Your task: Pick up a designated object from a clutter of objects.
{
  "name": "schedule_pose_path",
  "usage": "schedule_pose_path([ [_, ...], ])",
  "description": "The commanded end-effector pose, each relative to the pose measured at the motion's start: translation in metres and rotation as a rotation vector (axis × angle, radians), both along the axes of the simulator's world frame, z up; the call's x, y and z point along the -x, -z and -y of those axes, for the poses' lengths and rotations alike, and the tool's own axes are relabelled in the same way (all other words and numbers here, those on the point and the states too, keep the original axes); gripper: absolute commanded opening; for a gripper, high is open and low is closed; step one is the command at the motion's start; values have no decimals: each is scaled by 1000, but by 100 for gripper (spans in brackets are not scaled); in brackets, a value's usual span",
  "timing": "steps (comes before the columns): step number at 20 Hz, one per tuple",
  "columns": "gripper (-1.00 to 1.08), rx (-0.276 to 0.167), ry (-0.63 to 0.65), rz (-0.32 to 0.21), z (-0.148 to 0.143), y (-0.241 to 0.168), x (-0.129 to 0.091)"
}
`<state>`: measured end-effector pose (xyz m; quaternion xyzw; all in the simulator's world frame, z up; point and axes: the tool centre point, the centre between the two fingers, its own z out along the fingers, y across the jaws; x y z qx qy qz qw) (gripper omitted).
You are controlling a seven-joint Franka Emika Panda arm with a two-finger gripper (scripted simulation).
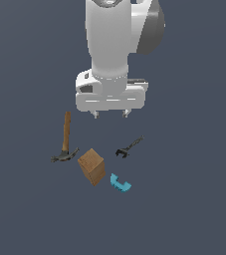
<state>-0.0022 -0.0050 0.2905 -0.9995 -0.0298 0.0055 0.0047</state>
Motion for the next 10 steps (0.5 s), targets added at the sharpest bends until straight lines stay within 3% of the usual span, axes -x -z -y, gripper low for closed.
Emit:
schedule_pose_path([
  [1, 100, -4, 1, 0, 11, 11, 0],
  [10, 100, -21, 10, 6, 80, 78, 11],
])
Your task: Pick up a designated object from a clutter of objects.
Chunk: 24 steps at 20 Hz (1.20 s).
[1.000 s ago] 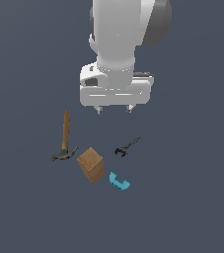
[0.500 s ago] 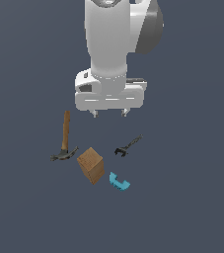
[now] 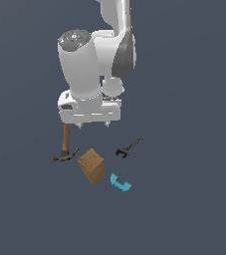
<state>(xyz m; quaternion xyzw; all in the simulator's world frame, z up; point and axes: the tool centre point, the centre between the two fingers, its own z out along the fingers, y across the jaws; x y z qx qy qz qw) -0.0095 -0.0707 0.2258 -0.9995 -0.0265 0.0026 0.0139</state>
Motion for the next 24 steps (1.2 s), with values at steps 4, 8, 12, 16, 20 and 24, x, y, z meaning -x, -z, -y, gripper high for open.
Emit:
schedule_pose_path([
  [4, 100, -4, 11, 6, 55, 52, 20],
  [8, 100, 0, 20, 9, 94, 89, 43],
  [12, 100, 8, 28, 10, 125, 118, 67],
  [16, 100, 17, 34, 9, 147, 139, 88],
  [20, 100, 23, 38, 7, 160, 152, 104],
  [24, 100, 27, 40, 6, 167, 158, 112],
])
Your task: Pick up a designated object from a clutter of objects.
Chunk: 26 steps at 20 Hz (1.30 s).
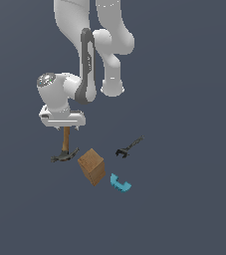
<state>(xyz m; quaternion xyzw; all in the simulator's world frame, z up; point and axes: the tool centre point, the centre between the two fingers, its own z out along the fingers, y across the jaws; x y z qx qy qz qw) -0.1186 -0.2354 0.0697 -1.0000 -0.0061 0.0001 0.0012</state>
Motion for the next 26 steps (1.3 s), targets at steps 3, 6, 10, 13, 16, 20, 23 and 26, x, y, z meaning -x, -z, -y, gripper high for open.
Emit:
schedule_pose_path([
  [3, 100, 1, 1, 0, 2, 2, 3],
  [6, 100, 1, 1, 0, 2, 4, 3],
  [10, 100, 1, 1, 0, 2, 15, 3],
  [13, 100, 2, 1, 0, 2, 28, 4],
  [16, 100, 2, 1, 0, 2, 40, 4],
  [20, 100, 2, 1, 0, 3, 50, 4],
  [23, 100, 2, 0, 0, 3, 52, 4],
  [26, -100, 2, 0, 0, 3, 52, 4],
])
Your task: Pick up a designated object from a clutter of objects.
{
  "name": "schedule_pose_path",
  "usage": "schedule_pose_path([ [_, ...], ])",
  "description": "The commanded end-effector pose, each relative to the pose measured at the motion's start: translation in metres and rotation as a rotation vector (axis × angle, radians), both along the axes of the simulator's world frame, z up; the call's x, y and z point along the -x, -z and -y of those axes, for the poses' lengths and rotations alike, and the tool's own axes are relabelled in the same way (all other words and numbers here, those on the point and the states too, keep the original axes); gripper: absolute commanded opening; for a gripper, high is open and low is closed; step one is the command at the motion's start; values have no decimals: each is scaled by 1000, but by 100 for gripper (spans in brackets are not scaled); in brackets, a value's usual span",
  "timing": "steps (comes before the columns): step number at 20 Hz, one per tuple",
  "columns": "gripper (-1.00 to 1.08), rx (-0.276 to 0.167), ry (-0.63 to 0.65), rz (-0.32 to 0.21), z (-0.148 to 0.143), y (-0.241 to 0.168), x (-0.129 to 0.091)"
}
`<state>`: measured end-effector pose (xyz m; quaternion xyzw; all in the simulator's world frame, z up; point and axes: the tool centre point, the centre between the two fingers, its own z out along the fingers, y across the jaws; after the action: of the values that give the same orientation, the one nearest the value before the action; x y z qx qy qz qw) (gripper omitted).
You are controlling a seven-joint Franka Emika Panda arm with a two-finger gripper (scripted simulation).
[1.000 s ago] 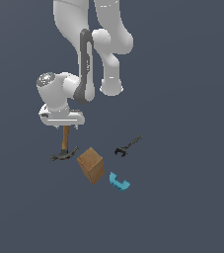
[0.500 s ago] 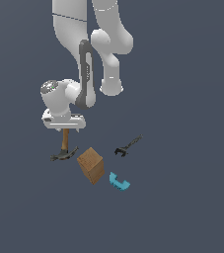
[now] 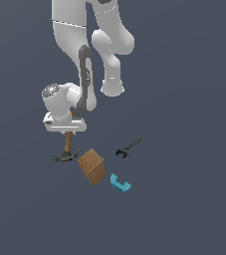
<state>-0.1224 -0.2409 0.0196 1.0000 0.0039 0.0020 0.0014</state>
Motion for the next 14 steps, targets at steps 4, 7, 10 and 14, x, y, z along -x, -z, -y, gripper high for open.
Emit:
schedule_pose_path([
  [4, -100, -3, -4, -4, -3, 2, 1],
  [7, -100, -3, -4, -4, -3, 2, 1],
  [10, -100, 0, 0, 1, -1, -1, 0],
  [14, -100, 0, 0, 1, -7, -7, -2],
])
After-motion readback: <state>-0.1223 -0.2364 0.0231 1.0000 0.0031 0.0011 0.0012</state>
